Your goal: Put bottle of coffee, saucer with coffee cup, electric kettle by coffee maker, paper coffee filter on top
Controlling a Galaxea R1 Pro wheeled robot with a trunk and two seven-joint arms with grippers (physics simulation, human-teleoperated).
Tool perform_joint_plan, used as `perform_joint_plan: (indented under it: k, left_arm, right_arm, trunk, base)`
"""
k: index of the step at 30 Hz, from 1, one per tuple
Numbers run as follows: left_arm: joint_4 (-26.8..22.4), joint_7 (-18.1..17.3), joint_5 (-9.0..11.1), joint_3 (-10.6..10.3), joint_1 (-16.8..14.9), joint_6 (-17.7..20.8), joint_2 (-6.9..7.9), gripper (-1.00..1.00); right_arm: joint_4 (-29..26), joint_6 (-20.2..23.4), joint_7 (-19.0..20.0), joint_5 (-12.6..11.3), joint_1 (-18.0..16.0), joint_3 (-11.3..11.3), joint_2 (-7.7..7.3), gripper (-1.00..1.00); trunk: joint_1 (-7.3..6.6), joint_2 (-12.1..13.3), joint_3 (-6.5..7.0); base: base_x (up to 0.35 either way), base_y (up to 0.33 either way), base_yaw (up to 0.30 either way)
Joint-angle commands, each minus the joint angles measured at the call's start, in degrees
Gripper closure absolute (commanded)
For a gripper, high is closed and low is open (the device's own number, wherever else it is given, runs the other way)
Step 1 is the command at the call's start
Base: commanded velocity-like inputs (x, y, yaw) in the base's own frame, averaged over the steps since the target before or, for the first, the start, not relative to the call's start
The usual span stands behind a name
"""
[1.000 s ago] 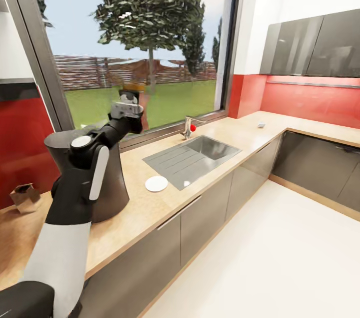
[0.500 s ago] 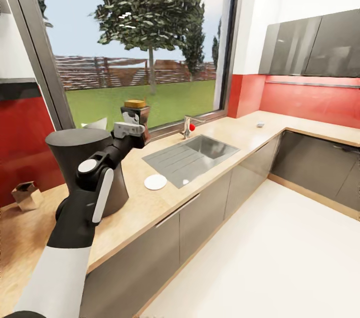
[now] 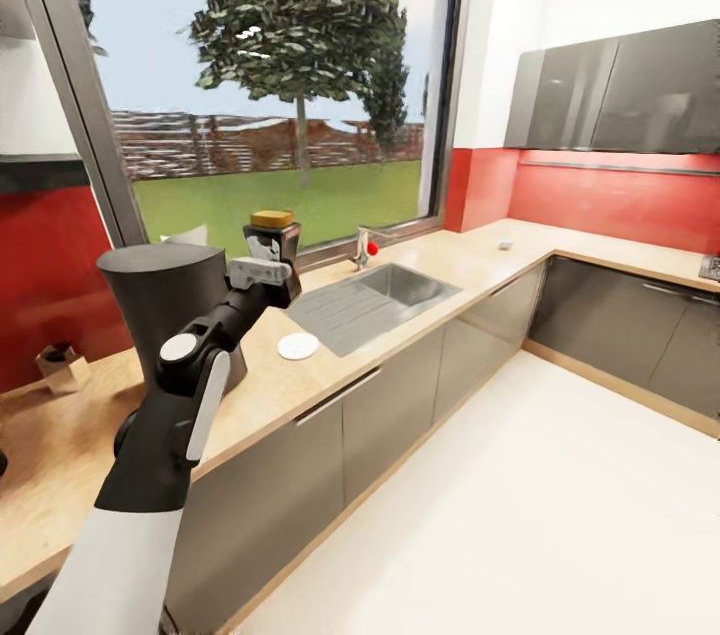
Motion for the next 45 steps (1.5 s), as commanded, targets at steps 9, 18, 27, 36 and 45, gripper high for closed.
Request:
perform_joint_plan:
  k: [9, 18, 27, 36, 45]
  left_arm:
    - [0.02, -0.44, -0.02, -0.03, 7.35, -7.74, 0.01, 1.0]
    - [0.03, -0.55, -0.27, -0.26, 11.82, -9.46, 0.03, 1.0]
    - [0.03, -0.55, -0.36, -0.28, 15.37, -9.79, 0.26, 1.0]
    - [0.11, -0.55, -0.54, -0.06, 19.25, -15.5, 0.41, 1.0]
    - [0.43, -0.48, -0.6, 0.59, 21.87, -16.01, 0.72, 1.0]
  right_arm:
    - [0.04, -0.12, -0.09, 0.57, -0.05, -0.43, 0.0, -1.0]
    - [0.08, -0.12, -0.31, 0.8, -0.05, -0.4, -0.09, -1.0]
    - [0.05, -0.11, -0.35, 0.71, -0.05, -0.43, -0.12, -1.0]
    - [0.04, -0.12, -0.27, 0.6, -0.05, -0.36, -0.05, -1.0]
    - [0.04, -0.12, -0.18, 0.58, -0.05, -0.35, -0.03, -1.0]
  trunk:
    - [0.01, -0.15, -0.14]
    - [0.01, -0.15, -0.14]
    - [0.01, -0.15, -0.14]
    - [0.01, -0.15, -0.14]
    - [0.01, -0.15, -0.14]
  base:
    - [-0.076, -0.044, 0.108]
    - [-0.001, 0.0, 0.021]
    - [0.0, 0.0, 0.0]
    - [0.0, 0.0, 0.0]
    - [0.0, 0.0, 0.0]
